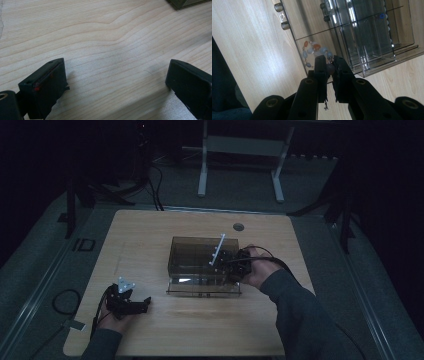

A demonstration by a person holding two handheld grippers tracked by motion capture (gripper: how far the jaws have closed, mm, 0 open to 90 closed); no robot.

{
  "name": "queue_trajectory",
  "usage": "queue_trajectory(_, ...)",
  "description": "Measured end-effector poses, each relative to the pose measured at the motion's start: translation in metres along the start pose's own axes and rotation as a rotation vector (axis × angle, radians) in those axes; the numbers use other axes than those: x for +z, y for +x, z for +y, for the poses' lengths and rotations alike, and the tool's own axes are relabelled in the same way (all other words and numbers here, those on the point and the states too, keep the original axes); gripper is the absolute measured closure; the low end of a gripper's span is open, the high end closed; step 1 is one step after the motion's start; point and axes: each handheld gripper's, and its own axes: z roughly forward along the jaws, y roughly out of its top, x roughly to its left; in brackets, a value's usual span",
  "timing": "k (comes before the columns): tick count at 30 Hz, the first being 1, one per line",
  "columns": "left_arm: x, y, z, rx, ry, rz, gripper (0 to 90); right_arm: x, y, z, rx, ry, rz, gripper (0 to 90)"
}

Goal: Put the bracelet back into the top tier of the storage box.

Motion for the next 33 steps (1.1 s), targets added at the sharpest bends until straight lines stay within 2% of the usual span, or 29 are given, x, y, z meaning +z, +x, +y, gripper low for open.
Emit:
queue_trajectory(9,0.000,0.000,0.000,0.000,0.000,0.000,3.6,0.011,0.000,0.004,-0.012,0.043,-0.026,81.9)
queue_trajectory(18,0.000,0.000,0.000,0.000,0.000,0.000,3.6,0.014,0.000,0.005,-0.013,0.043,-0.018,81.8)
queue_trajectory(21,0.000,0.000,0.000,0.000,0.000,0.000,3.6,0.015,-0.002,0.004,-0.001,0.030,0.004,81.8)
queue_trajectory(25,0.000,0.000,0.000,0.000,0.000,-0.001,3.6,0.021,-0.005,-0.001,0.015,0.035,0.011,81.8)
queue_trajectory(33,0.000,0.000,0.000,0.001,0.000,-0.002,3.6,0.021,-0.006,-0.001,0.013,0.032,0.016,80.3)
